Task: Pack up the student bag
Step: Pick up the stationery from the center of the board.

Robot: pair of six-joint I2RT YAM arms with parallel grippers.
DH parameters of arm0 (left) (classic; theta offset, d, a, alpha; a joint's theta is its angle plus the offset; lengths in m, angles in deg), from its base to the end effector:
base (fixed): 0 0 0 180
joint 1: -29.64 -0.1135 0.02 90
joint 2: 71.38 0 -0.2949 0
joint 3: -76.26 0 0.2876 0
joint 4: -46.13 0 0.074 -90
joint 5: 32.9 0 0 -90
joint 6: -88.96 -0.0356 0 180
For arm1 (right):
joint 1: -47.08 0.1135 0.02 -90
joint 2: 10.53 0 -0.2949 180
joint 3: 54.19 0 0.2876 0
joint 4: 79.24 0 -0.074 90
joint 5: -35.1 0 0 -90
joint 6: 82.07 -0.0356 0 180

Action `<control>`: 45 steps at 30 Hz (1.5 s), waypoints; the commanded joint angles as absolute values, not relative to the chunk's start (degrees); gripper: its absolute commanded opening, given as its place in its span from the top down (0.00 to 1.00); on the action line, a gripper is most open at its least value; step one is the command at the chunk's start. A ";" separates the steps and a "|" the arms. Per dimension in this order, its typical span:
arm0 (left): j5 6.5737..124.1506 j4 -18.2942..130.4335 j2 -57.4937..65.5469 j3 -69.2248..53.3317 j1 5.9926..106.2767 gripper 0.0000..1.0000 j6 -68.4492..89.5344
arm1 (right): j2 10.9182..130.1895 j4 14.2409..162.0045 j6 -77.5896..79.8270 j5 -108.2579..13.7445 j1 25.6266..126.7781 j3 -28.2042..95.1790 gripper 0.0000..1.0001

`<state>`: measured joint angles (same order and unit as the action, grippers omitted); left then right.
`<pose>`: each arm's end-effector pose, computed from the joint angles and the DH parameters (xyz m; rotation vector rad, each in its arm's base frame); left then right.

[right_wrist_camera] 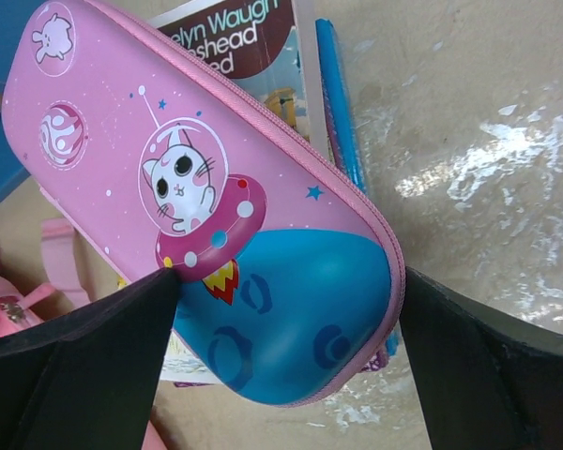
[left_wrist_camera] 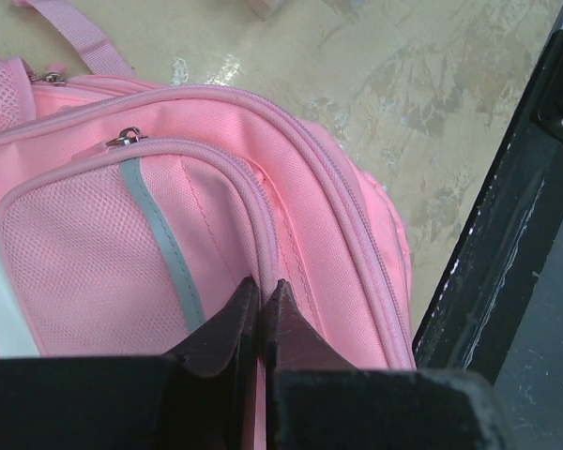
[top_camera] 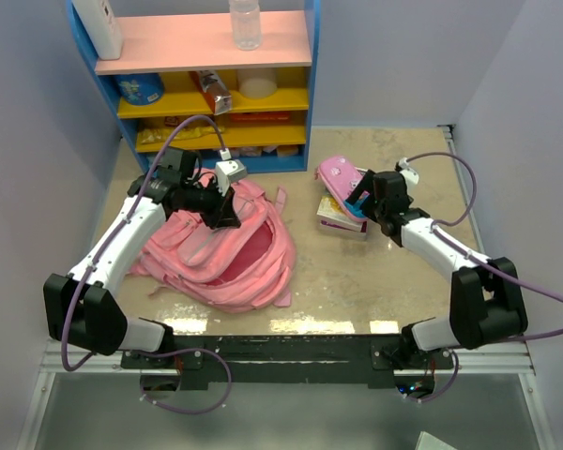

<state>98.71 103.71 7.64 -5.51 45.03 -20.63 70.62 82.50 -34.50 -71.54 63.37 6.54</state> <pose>0.2917 -0.1048 0.3346 0.9852 2.1763 -0.8730 0.3182 0.0824 0.2370 0.6533 2.1252 0.2397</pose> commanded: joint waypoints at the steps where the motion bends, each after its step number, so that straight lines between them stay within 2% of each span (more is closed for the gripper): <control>1: 103.68 100.27 4.56 -6.53 45.10 1.00 -22.48 | 73.67 82.12 -39.44 -65.36 63.42 2.86 0.01; 6: 103.68 100.36 4.38 -6.53 45.10 1.00 -22.48 | 72.45 83.96 -43.38 -64.57 62.55 0.14 0.03; 9: 103.68 100.36 4.38 -6.53 45.10 1.00 -22.39 | 71.48 86.86 -47.07 -63.78 61.85 -4.51 0.09; 16: 103.77 100.71 4.30 -7.06 45.10 1.00 -22.31 | 66.66 92.32 -50.86 -64.65 61.31 -10.32 0.47; 18: 103.77 100.89 4.29 -7.06 45.19 1.00 -22.39 | 64.63 92.93 -50.95 -65.27 61.31 -11.12 0.55; 19: 103.77 100.89 4.29 -7.23 45.10 1.00 -22.31 | 63.66 93.02 -50.95 -65.70 61.31 -11.99 0.62; 21: 103.77 100.80 4.29 -7.32 45.10 1.00 -22.22 | 60.06 93.55 -50.60 -66.50 61.23 -12.87 0.72; 22: 103.77 100.80 4.29 -7.49 45.10 1.00 -22.13 | 58.57 93.81 -50.34 -66.50 61.31 -13.66 0.84; 25: 103.51 100.45 4.29 -7.67 45.10 1.00 -21.78 | 53.56 94.52 -48.85 -64.75 61.23 -14.46 0.97; 32: 102.72 99.57 5.00 -7.58 45.10 1.00 -21.61 | 42.48 93.03 -45.51 -54.90 61.23 -15.43 1.00; 40: 102.54 98.34 5.88 -8.37 45.10 1.00 -20.90 | 34.13 87.59 -43.84 -34.80 61.31 -18.06 1.00; 45: 102.36 97.55 5.79 -8.99 45.19 1.00 -20.02 | 32.19 77.83 -38.74 -32.41 61.31 -15.61 1.00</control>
